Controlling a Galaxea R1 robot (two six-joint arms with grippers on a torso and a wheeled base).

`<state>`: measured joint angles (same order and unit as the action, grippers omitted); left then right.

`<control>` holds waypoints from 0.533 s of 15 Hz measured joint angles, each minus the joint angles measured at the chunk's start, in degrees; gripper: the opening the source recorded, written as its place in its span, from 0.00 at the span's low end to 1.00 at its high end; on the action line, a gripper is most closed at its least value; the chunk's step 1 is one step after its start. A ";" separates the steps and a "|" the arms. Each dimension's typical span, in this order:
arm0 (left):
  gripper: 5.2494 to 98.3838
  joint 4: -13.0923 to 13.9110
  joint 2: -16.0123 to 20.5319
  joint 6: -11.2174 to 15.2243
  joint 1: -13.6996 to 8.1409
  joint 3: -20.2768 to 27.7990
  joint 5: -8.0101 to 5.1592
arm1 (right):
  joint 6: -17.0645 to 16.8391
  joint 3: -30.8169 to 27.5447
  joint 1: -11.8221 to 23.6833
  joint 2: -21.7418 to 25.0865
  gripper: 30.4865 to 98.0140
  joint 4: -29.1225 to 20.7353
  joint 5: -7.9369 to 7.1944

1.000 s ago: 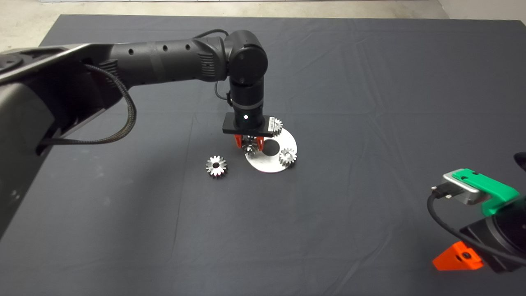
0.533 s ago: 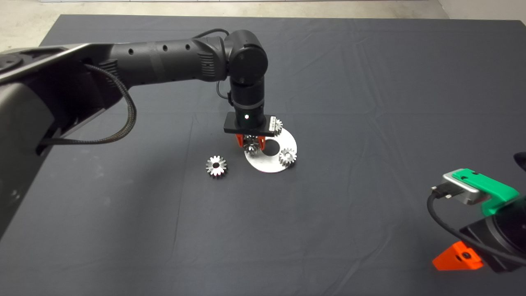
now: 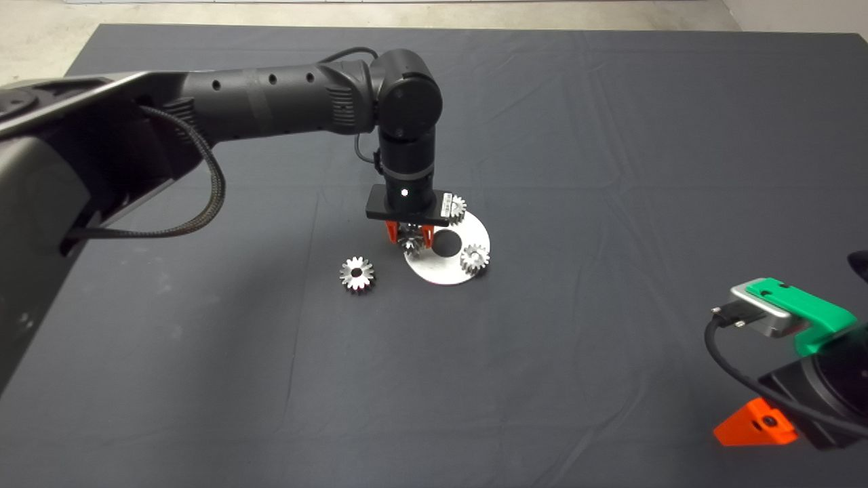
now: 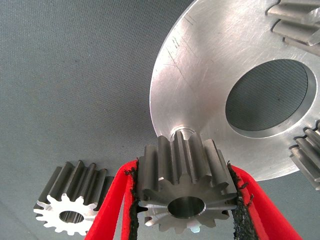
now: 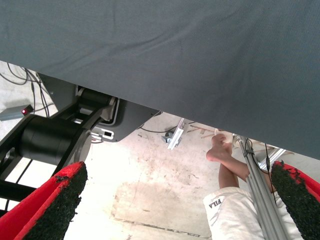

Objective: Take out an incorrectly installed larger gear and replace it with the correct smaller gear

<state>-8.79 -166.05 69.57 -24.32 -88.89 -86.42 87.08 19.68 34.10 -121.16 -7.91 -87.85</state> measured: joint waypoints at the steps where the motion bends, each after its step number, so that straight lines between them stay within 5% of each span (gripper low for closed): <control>1: 0.33 0.00 0.01 0.00 0.01 0.00 -0.01 | 0.00 0.00 0.00 0.00 0.98 0.00 0.00; 8: 0.33 -0.41 0.01 -0.61 0.01 0.00 -0.10 | 0.01 0.00 0.00 0.00 0.98 0.00 0.00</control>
<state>-9.20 -166.04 68.96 -24.31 -88.89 -86.52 87.08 19.68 34.10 -121.16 -7.91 -87.85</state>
